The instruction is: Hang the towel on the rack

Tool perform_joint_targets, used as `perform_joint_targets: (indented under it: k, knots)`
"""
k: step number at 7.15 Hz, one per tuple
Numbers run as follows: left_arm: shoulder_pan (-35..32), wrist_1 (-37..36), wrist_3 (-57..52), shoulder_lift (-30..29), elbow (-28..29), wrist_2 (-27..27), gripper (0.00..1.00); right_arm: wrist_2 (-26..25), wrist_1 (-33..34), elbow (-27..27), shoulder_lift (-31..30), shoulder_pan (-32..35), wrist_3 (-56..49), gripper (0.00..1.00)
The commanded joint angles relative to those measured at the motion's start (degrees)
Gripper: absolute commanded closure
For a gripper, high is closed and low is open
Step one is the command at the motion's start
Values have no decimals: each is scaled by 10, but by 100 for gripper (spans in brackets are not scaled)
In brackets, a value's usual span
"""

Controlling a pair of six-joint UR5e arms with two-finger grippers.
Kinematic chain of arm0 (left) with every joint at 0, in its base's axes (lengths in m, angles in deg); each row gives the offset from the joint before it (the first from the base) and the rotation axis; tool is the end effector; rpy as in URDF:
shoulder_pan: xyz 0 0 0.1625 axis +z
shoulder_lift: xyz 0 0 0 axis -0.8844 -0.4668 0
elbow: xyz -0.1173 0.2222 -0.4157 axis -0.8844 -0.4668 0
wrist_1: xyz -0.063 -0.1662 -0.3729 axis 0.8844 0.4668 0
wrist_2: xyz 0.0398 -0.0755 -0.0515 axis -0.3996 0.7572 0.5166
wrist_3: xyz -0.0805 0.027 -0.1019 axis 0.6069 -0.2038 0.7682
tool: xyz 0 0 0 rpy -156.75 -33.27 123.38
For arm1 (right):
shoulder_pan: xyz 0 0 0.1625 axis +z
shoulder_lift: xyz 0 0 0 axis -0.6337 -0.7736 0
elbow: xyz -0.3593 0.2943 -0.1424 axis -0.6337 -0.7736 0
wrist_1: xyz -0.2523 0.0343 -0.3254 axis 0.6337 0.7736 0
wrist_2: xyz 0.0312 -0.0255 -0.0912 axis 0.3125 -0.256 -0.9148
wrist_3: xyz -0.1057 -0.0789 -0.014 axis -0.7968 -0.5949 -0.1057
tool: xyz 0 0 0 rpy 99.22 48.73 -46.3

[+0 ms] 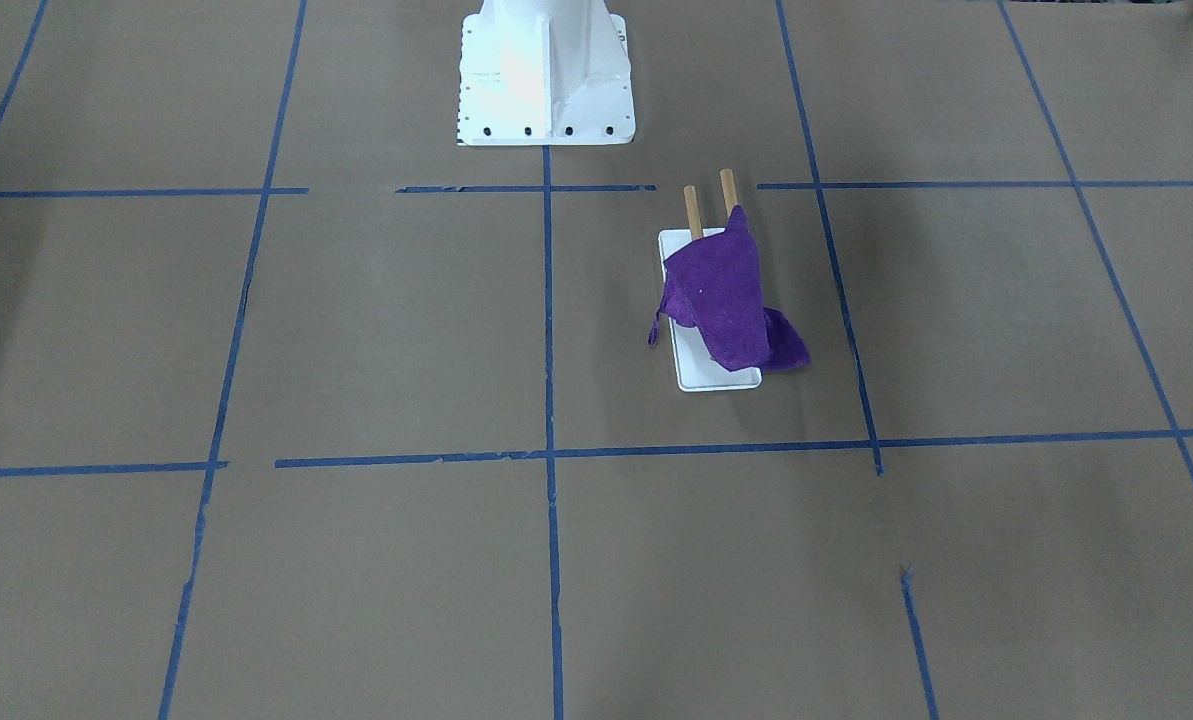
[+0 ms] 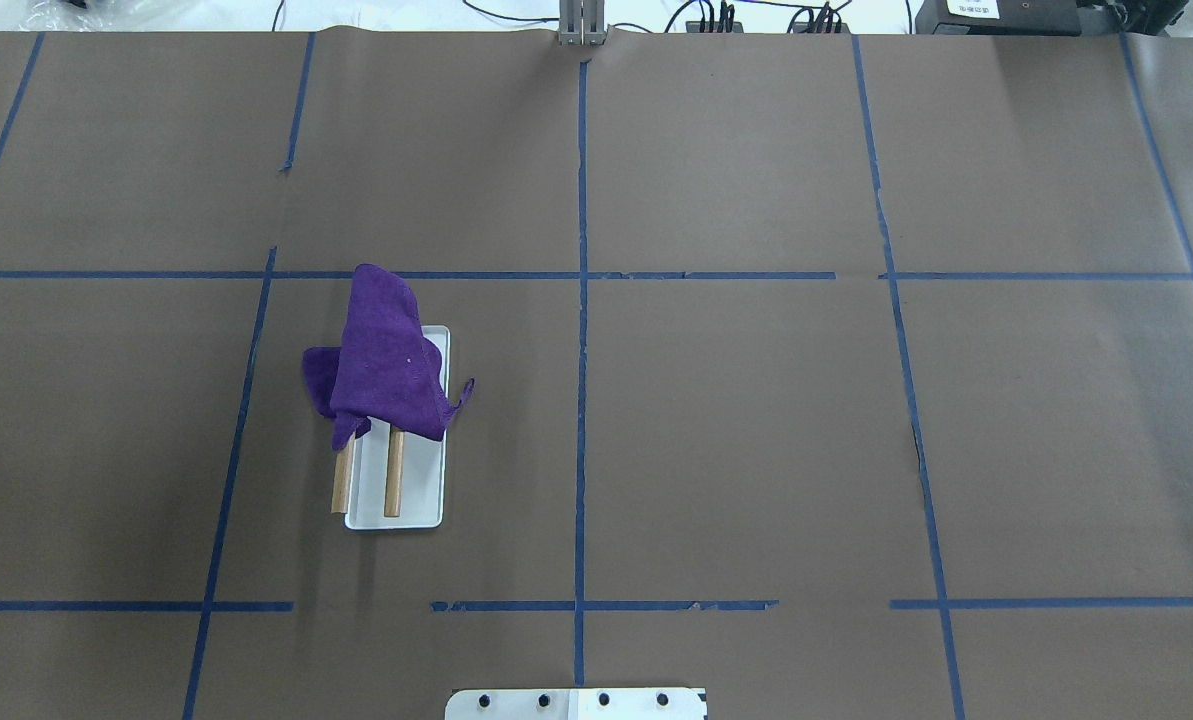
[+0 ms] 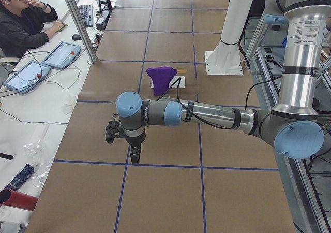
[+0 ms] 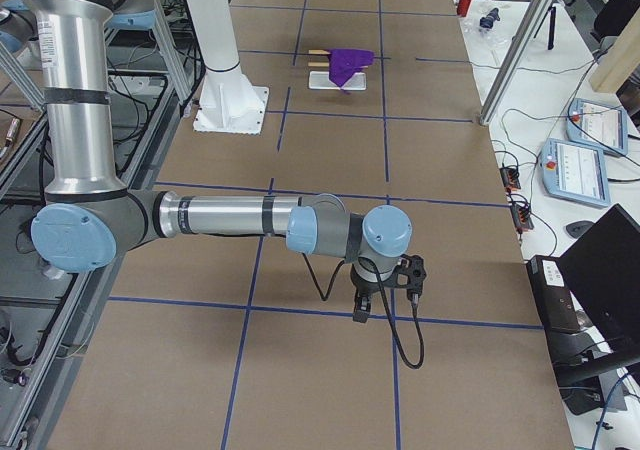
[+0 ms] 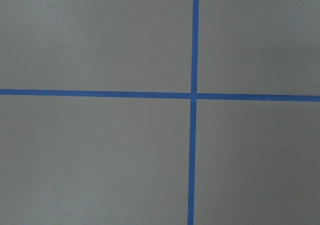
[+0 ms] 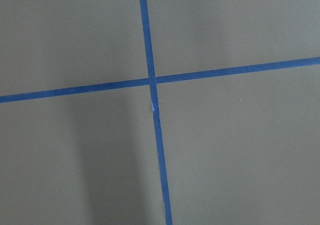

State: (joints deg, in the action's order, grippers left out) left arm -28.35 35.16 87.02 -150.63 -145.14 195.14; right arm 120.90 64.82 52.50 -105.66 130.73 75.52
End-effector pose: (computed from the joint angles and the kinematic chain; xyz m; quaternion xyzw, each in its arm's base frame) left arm -0.0503 -0.5048 0.6877 0.0115 0.3532 -0.0160 0.9354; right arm 0.0499 -0.4939 0.7256 -0.0399 -0.3904 0.0522 0.9183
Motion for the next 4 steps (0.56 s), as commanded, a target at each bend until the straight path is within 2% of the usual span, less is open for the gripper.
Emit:
perform_joint_targets:
  k: [1, 4]
  knots:
    - [0, 0, -1, -1, 1, 0, 0, 1, 1, 3, 0, 0, -1, 0]
    - [0, 0, -1, -2, 0, -1, 0, 1, 1, 3, 1, 0, 0, 0]
